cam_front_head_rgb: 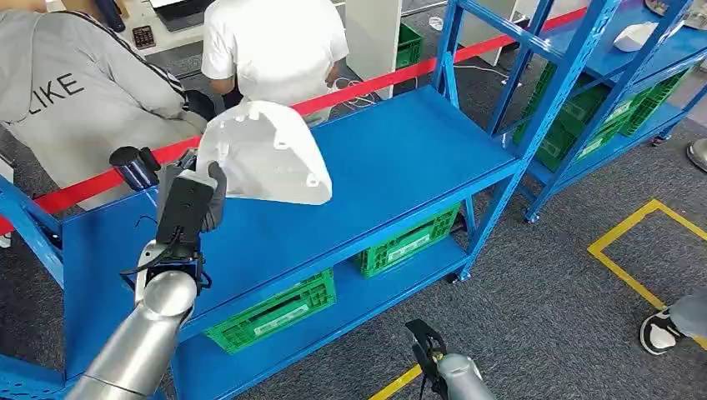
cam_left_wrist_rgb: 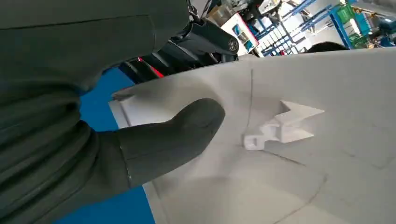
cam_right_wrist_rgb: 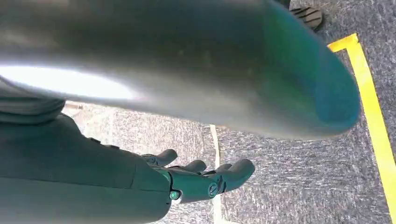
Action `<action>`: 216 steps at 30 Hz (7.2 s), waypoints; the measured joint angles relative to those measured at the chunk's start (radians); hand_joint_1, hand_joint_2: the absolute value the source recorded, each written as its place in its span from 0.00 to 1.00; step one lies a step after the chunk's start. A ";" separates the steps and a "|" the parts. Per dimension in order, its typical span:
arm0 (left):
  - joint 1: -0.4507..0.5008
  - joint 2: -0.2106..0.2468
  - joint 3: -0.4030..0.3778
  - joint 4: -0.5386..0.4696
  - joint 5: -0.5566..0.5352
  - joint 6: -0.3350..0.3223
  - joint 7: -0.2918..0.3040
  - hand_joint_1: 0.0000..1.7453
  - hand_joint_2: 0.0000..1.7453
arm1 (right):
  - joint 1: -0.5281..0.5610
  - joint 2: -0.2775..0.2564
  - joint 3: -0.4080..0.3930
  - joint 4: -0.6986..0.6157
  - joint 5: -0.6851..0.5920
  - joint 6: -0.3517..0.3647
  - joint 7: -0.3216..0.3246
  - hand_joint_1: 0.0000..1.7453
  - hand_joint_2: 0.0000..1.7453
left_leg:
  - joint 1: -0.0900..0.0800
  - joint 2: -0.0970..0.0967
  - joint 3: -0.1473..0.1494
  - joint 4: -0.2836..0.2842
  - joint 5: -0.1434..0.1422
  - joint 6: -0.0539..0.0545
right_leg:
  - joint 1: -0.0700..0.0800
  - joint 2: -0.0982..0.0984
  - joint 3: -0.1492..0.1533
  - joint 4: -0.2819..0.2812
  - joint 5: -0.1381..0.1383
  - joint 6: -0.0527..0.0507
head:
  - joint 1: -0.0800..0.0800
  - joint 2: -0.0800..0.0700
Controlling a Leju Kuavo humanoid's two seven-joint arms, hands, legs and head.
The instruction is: Take the parts from the cabinet and place them on the table.
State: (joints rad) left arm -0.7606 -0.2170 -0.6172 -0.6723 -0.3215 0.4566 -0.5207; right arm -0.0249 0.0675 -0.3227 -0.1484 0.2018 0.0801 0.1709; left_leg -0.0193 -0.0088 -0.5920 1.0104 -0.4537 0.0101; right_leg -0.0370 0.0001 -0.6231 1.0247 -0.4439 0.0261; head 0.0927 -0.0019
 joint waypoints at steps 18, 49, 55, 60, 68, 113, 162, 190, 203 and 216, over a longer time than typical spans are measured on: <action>0.342 0.203 0.011 -0.747 0.123 -0.041 0.051 1.00 1.00 | 0.012 0.008 -0.035 0.000 -0.003 -0.032 0.000 0.00 0.00 | 0.005 0.006 0.015 -0.039 0.032 0.035 | -0.002 -0.001 -0.007 0.028 -0.042 0.014 | 0.001 0.000; 0.404 0.201 0.041 -0.878 0.054 -0.068 0.066 1.00 1.00 | 0.007 0.026 -0.049 -0.001 -0.013 -0.047 0.000 0.00 0.00 | -0.003 0.012 0.071 -0.032 -0.025 0.039 | 0.006 0.003 -0.075 0.073 -0.043 -0.001 | 0.001 0.000; 0.443 0.202 0.040 -0.887 0.018 -0.056 0.067 1.00 1.00 | 0.007 0.023 -0.062 -0.001 -0.020 -0.047 0.000 0.00 0.00 | 0.000 0.017 -0.033 0.003 0.028 0.029 | 0.003 0.002 -0.042 0.232 -0.084 0.014 | 0.006 0.000; 0.465 0.203 0.036 -0.903 -0.013 -0.047 0.076 1.00 1.00 | 0.006 0.027 -0.065 -0.001 -0.019 -0.045 0.000 0.00 0.00 | -0.006 0.014 -0.079 0.047 0.050 0.006 | 0.005 0.007 0.079 0.049 -0.110 -0.012 | 0.005 0.000; 0.495 0.198 0.000 -0.909 -0.080 -0.101 0.130 1.00 1.00 | 0.008 0.032 -0.078 -0.001 -0.044 -0.061 0.000 0.00 0.00 | 0.014 0.010 -0.139 0.337 -0.169 -0.034 | 0.002 -0.001 -0.029 0.042 -0.015 -0.040 | -0.005 0.000; 0.314 0.085 -0.189 -0.843 0.049 -0.130 0.167 1.00 1.00 | 0.004 0.087 -0.140 -0.003 -0.021 -0.125 0.000 0.00 0.00 | -0.041 0.025 0.064 -0.060 -0.001 0.077 | 0.024 0.001 -0.133 0.254 -0.136 0.003 | 0.000 0.000; 0.456 0.164 -0.108 -0.844 -0.046 -0.157 0.168 1.00 1.00 | 0.008 0.031 -0.137 -0.008 -0.041 -0.071 0.000 0.00 0.00 | 0.000 0.010 -0.020 0.246 -0.109 -0.004 | 0.009 -0.013 -0.056 0.033 0.007 -0.025 | -0.010 0.000; 0.451 0.137 -0.108 -0.852 -0.088 -0.169 0.127 1.00 1.00 | 0.013 0.040 -0.140 -0.009 -0.019 -0.063 0.000 0.00 0.00 | 0.013 0.004 -0.134 0.348 -0.209 -0.032 | -0.010 -0.039 0.008 0.056 -0.069 -0.020 | -0.023 0.000; 0.438 0.124 -0.108 -0.847 -0.087 -0.172 0.126 1.00 1.00 | 0.008 0.048 -0.139 -0.010 -0.017 -0.066 0.002 0.00 0.00 | -0.017 0.020 0.080 -0.069 -0.010 0.062 | -0.005 -0.005 -0.041 0.186 -0.146 0.012 | -0.008 0.000; 0.446 0.124 -0.108 -0.847 -0.076 -0.175 0.125 1.00 1.00 | -0.002 0.049 -0.140 -0.009 -0.017 -0.065 0.000 0.00 0.00 | 0.016 -0.041 -0.030 0.116 -0.066 -0.039 | -0.064 0.004 0.035 0.106 -0.126 0.011 | -0.030 0.000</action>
State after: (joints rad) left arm -0.3148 -0.0935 -0.7252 -1.5190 -0.3979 0.2811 -0.3952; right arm -0.0270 0.1167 -0.4631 -0.1576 0.1847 0.0152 0.1708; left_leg -0.0029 -0.0499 -0.6218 1.1259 -0.5194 -0.0288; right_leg -0.1013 0.0045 -0.5877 1.1303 -0.5697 0.0376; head 0.0625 -0.0019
